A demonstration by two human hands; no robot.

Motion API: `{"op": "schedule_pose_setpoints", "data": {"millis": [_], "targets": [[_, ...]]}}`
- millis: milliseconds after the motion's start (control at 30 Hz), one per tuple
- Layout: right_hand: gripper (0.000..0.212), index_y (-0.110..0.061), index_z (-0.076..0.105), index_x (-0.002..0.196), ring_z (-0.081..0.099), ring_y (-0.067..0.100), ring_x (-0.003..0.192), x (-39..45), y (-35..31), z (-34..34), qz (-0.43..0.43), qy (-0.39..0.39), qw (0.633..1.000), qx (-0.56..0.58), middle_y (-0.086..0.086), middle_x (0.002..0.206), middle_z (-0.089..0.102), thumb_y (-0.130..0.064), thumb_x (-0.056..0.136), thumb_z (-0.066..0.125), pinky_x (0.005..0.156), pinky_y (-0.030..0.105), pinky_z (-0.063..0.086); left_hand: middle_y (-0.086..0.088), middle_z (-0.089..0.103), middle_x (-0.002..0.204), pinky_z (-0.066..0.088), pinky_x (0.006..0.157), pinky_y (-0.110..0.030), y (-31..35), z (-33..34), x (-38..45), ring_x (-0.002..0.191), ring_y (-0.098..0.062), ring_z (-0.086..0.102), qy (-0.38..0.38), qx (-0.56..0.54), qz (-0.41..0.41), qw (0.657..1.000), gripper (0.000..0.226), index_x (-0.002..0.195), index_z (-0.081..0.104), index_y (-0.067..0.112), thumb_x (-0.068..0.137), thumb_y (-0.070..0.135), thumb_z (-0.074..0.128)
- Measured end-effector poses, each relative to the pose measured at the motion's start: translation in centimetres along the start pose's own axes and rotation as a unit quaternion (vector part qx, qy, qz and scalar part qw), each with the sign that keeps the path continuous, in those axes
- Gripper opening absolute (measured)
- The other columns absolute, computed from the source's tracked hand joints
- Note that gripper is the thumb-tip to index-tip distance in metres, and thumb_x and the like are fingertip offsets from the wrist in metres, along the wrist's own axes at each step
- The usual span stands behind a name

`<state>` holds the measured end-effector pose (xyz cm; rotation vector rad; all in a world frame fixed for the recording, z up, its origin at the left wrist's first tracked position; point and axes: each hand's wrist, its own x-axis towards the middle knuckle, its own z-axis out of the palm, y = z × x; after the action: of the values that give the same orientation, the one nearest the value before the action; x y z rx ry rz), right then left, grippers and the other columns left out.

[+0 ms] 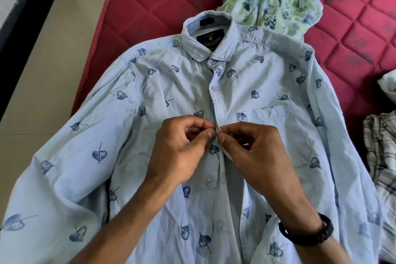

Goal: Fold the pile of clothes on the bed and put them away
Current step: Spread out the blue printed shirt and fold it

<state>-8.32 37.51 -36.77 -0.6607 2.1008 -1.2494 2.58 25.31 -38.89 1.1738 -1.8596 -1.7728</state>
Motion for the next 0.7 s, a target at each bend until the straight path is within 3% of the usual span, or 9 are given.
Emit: {"op": "schedule_pose_setpoints", "data": {"millis": [100, 167, 233, 300, 400, 467, 533, 633, 700], "targets": [[0.017, -0.017, 0.081, 0.085, 0.059, 0.01, 0.06, 0.1, 0.1, -0.1, 0.016, -0.021, 0.997, 0.072, 0.002, 0.061, 0.066, -0.025, 0.097, 0.072, 0.065, 0.032, 0.051, 0.002, 0.078, 0.079, 0.063, 0.083, -0.044, -0.1, 0.0, 0.0, 0.079, -0.019, 0.076, 0.004, -0.028, -0.003, 1.0, 0.008, 0.087, 0.08, 0.029, 0.082, 0.025, 0.078], [0.021, -0.013, 0.08, 0.085, 0.054, 0.015, 0.062, 0.1, 0.1, -0.1, 0.027, -0.021, 0.994, 0.101, 0.015, 0.064, 0.064, -0.027, 0.098, 0.071, 0.067, 0.039, 0.048, -0.001, 0.079, 0.08, 0.063, 0.085, -0.046, 0.0, -0.1, 0.0, 0.08, -0.022, 0.077, 0.001, -0.036, -0.004, 0.999, 0.009, 0.087, 0.082, 0.025, 0.087, 0.016, 0.08], [0.012, -0.018, 0.082, 0.088, 0.065, 0.019, 0.064, 0.0, 0.0, 0.2, 0.027, -0.005, 0.993, 0.114, 0.001, 0.071, 0.075, -0.022, 0.096, 0.074, 0.073, 0.044, 0.057, -0.004, 0.079, 0.08, 0.063, 0.086, -0.046, 0.2, -0.1, 0.0, 0.08, -0.022, 0.078, -0.003, -0.04, -0.006, 0.999, 0.013, 0.089, 0.082, 0.022, 0.091, 0.01, 0.078], [0.006, -0.021, 0.082, 0.087, 0.074, 0.027, 0.07, -0.4, 0.0, 0.5, 0.022, 0.011, 0.995, 0.102, 0.001, 0.075, 0.078, -0.02, 0.092, 0.079, 0.075, 0.048, 0.062, -0.003, 0.079, 0.079, 0.063, 0.087, -0.044, 0.6, -0.1, -0.1, 0.08, -0.02, 0.078, -0.008, -0.052, -0.016, 0.999, 0.006, 0.088, 0.082, 0.022, 0.092, 0.021, 0.077], [0.007, -0.023, 0.08, 0.082, 0.063, 0.011, 0.051, -0.9, -0.1, 1.1, -0.002, 0.04, 0.998, 0.05, -0.006, 0.06, 0.07, -0.022, 0.089, 0.081, 0.051, 0.026, 0.05, -0.001, 0.08, 0.082, 0.062, 0.088, -0.045, 0.7, -0.3, -0.2, 0.084, -0.02, 0.078, -0.018, -0.046, -0.025, 0.998, 0.03, 0.087, 0.082, 0.023, 0.08, 0.052, 0.084], [0.009, -0.025, 0.079, 0.08, 0.061, 0.006, 0.049, -1.0, -0.3, 1.3, -0.007, 0.058, 0.998, 0.029, -0.008, 0.058, 0.069, -0.026, 0.088, 0.082, 0.048, 0.022, 0.047, -0.002, 0.079, 0.082, 0.062, 0.086, -0.049, 0.6, -0.3, -0.1, 0.083, -0.021, 0.078, -0.005, -0.044, -0.02, 0.999, 0.023, 0.086, 0.082, 0.024, 0.077, 0.044, 0.088], [0.006, -0.026, 0.081, 0.082, 0.07, 0.009, 0.058, -0.9, -0.3, 1.3, 0.004, 0.065, 0.997, 0.033, -0.008, 0.064, 0.074, -0.029, 0.087, 0.083, 0.055, 0.029, 0.057, -0.003, 0.079, 0.08, 0.063, 0.084, -0.05, 0.3, -0.2, -0.1, 0.079, -0.023, 0.078, 0.016, -0.058, -0.021, 0.998, 0.009, 0.085, 0.081, 0.021, 0.082, 0.027, 0.088], [0.005, -0.024, 0.082, 0.085, 0.074, 0.013, 0.067, -0.6, -0.2, 1.2, 0.014, 0.057, 0.997, 0.049, -0.006, 0.072, 0.077, -0.029, 0.086, 0.084, 0.066, 0.035, 0.062, -0.004, 0.079, 0.078, 0.063, 0.079, -0.043, 0.1, 0.0, 0.0, 0.071, -0.02, 0.076, 0.039, -0.074, -0.017, 0.996, 0.008, 0.085, 0.078, 0.02, 0.084, 0.017, 0.085], [0.006, -0.024, 0.082, 0.086, 0.073, 0.011, 0.067, -0.5, -0.2, 1.2, 0.008, 0.053, 0.997, 0.053, -0.005, 0.072, 0.076, -0.029, 0.087, 0.084, 0.065, 0.032, 0.06, -0.004, 0.079, 0.078, 0.061, 0.076, -0.037, 0.2, 0.1, -0.1, 0.068, -0.018, 0.074, 0.046, -0.084, -0.002, 0.995, 0.013, 0.089, 0.074, 0.02, 0.085, 0.012, 0.084]]}}
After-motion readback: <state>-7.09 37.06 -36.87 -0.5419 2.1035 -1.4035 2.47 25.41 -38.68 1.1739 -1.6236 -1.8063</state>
